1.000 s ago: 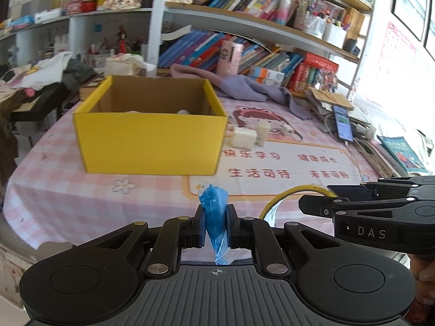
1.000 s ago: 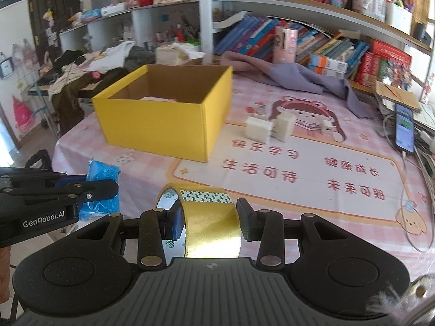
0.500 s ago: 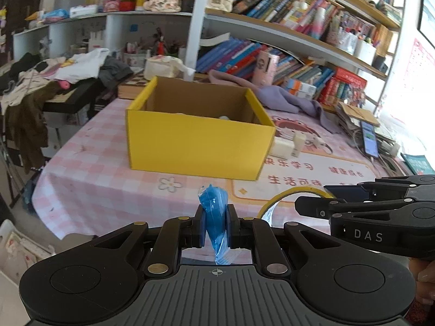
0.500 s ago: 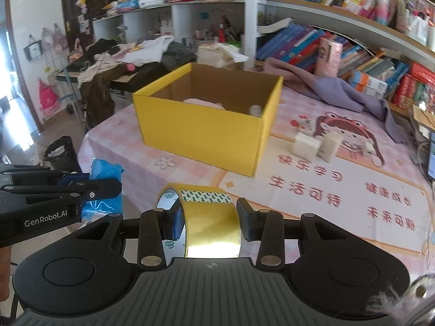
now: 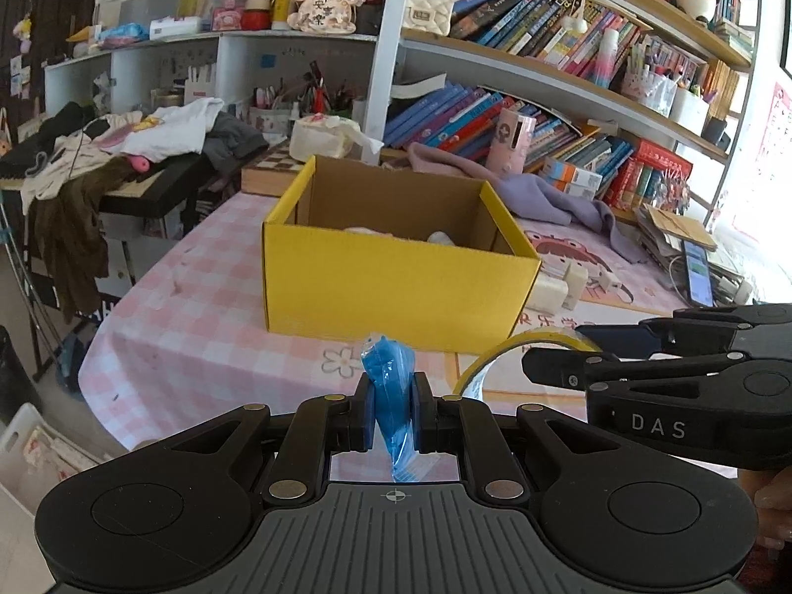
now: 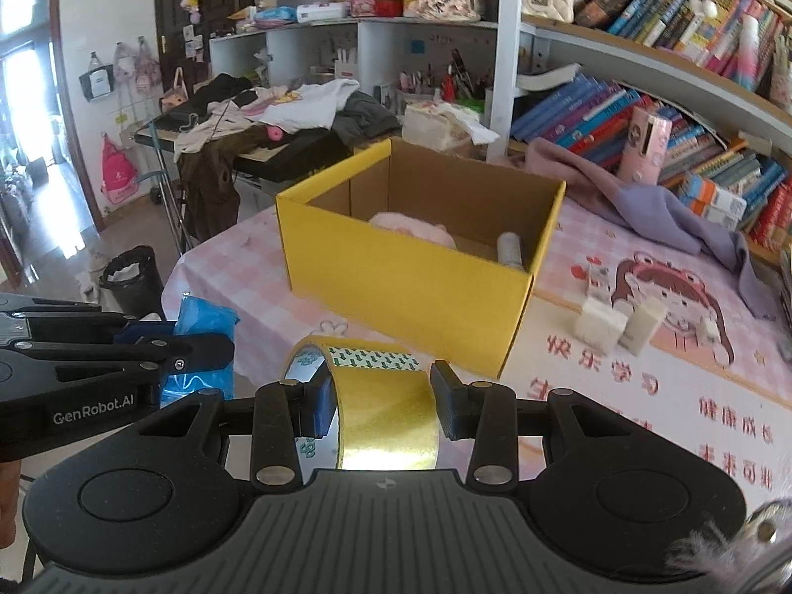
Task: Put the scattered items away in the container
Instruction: 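Lift the blue packet and tape roll and carry both toward the yellow box, then lower the packet with the left gripper while the right lowers the tape into the box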
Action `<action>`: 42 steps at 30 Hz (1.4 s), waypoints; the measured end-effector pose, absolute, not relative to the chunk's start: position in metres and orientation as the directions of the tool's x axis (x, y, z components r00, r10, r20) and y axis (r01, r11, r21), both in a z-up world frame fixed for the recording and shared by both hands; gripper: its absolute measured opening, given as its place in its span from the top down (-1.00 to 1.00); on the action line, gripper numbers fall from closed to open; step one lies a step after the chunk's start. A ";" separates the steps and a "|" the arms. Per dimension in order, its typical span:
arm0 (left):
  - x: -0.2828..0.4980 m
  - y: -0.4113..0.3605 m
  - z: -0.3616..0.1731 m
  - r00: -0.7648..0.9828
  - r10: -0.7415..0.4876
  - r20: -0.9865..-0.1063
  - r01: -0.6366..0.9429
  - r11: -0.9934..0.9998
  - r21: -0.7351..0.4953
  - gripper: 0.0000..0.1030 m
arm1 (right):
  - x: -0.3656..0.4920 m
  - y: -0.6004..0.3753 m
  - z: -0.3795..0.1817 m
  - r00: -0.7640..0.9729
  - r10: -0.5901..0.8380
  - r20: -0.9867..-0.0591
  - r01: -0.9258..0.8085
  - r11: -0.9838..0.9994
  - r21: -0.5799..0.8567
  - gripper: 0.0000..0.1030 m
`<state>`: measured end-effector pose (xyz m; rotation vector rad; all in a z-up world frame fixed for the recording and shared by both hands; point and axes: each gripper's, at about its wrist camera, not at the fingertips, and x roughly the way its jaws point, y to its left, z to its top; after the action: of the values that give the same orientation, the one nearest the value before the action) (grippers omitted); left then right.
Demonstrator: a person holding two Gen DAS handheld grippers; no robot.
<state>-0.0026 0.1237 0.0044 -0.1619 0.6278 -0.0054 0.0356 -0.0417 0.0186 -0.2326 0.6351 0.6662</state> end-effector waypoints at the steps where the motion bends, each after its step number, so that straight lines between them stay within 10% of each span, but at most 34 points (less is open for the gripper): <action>1: 0.000 0.124 0.006 0.813 -0.050 -0.580 -0.044 0.988 -0.147 0.76 | 0.039 -0.040 0.020 0.610 0.504 -0.611 -0.640 0.768 -0.005 0.28; 24: 0.118 0.133 0.063 0.891 -0.073 -0.449 0.052 0.997 -0.059 0.76 | 0.154 -0.027 0.090 0.697 0.554 -0.456 -0.626 0.780 -0.010 0.28; 42: 0.226 0.143 0.038 0.805 -0.016 -0.593 0.047 0.998 0.037 0.76 | 0.248 0.003 0.042 0.618 0.558 -0.555 -0.686 0.726 -0.034 0.29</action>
<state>0.2256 0.1433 0.0382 0.0506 0.6342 -0.0339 0.2476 0.0034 0.0415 -0.2540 0.5466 0.7247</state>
